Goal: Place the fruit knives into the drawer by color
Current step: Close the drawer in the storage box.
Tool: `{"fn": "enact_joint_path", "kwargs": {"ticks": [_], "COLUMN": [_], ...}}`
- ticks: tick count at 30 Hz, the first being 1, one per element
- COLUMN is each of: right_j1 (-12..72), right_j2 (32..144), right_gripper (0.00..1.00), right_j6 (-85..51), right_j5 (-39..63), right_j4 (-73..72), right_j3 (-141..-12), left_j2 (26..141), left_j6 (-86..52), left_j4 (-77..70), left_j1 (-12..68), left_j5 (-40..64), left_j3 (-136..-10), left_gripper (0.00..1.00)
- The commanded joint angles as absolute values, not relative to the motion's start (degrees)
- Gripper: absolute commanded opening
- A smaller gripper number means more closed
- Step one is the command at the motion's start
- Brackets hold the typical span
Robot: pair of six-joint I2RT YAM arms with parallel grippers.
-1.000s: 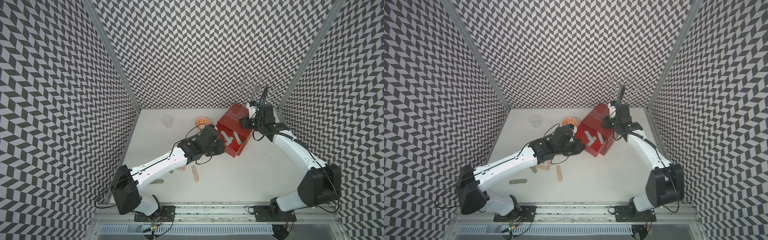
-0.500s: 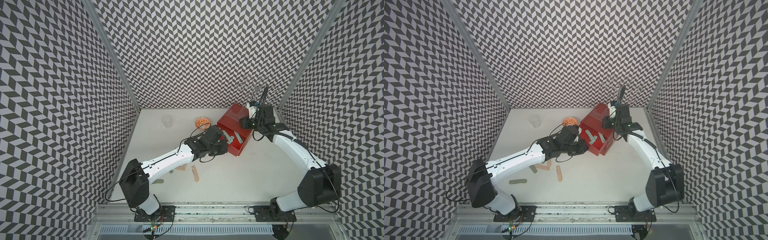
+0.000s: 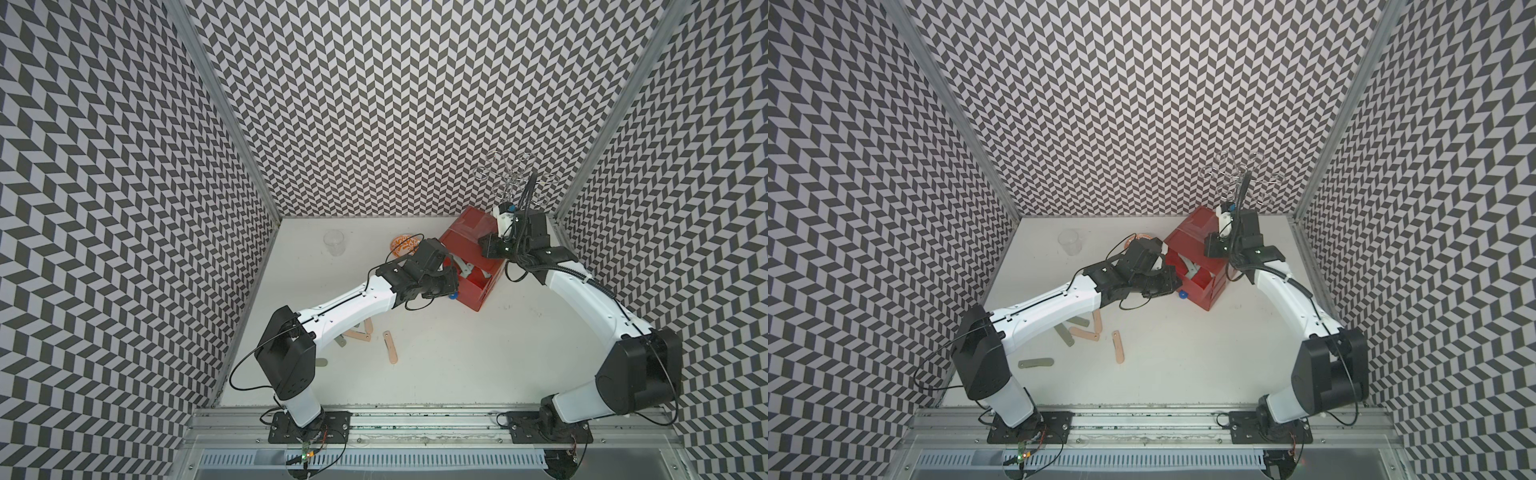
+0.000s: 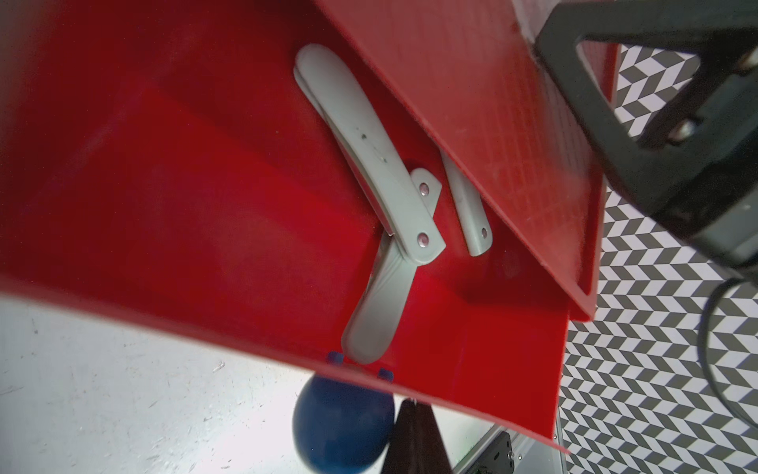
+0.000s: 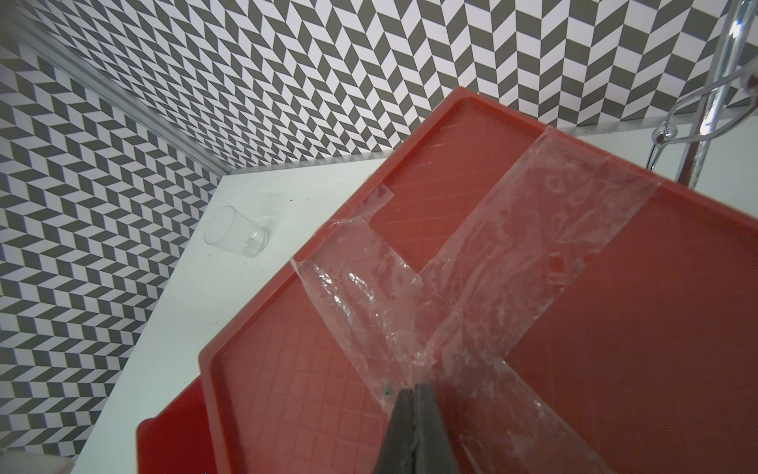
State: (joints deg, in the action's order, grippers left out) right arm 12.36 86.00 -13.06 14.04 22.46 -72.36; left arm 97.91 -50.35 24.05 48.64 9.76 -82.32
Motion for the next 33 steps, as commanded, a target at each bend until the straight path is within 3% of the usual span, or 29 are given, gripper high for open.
{"fn": "enact_joint_path", "kwargs": {"ticks": [1,33], "right_j1": [12.25,12.26], "right_j2": [88.06,88.44], "right_gripper": [0.01,0.01], "right_j6": [-13.05,-13.49], "right_j5": [11.88,11.87], "right_j4": [33.84,33.49], "right_j3": [-68.84,-67.83], "left_j2": [99.5,107.52], "left_j6": [-48.82,-49.63], "left_j4": [22.46,19.16], "left_j1": [47.99,47.38], "left_j5": [10.48,9.76], "left_j3": [-84.52,-91.99], "left_gripper": [0.0,0.0]}}
